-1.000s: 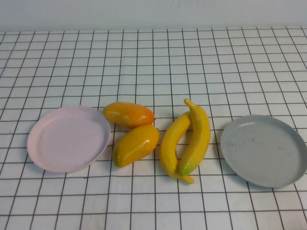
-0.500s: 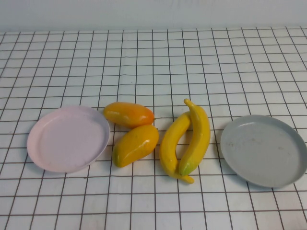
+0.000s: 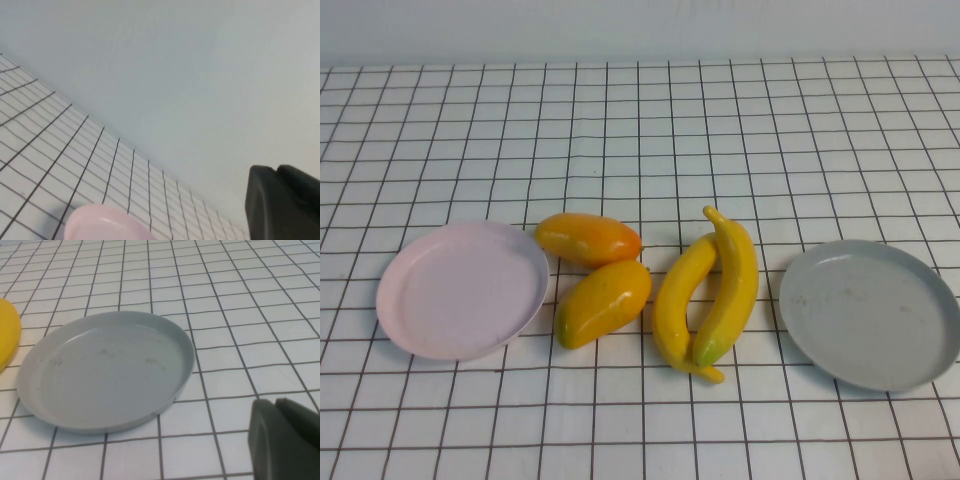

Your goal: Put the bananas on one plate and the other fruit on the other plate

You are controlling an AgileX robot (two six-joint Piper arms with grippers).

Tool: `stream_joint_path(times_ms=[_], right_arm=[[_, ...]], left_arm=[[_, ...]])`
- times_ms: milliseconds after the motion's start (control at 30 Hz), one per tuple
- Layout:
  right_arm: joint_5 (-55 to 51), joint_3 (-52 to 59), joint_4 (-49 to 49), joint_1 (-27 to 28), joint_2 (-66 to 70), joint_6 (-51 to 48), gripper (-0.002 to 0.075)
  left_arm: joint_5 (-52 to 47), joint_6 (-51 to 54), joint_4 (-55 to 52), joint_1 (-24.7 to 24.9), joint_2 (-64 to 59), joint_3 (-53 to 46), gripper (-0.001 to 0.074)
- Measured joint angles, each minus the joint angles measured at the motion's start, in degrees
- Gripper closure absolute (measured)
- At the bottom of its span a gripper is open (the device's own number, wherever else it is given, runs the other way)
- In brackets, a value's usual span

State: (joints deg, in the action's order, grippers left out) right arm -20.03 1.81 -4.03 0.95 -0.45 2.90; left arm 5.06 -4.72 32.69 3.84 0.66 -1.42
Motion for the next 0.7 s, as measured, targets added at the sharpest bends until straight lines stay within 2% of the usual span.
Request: stream_joint_path(times_ms=[167,400,467,533,700], right_arm=[[0.0,0.0,0.0,0.0,0.0,0.0,0.0742],[0.0,0.0,0.0,0.0,0.0,0.0,0.0742],[0.0,0.0,0.0,0.0,0.0,0.0,0.0742],[0.0,0.0,0.0,0.0,0.0,0.0,0.0742],[0.0,0.0,0.0,0.0,0.0,0.0,0.0742]], left_arm=[[4.06,-0.85,2.31,0.0,0.0,0.0,0.0739],[3.14,-4.42,3.28,0.0,0.0,0.0,0.0739],[-1.94,-4.79,2.59,0.0,0.0,0.94,0.0739],[-12.26,-3.22,-0.17,0.0,-0.14,5.04,0.0739],[-34.69,9.16,-7.94,0.0,-10.36,20.83,0.0739]])
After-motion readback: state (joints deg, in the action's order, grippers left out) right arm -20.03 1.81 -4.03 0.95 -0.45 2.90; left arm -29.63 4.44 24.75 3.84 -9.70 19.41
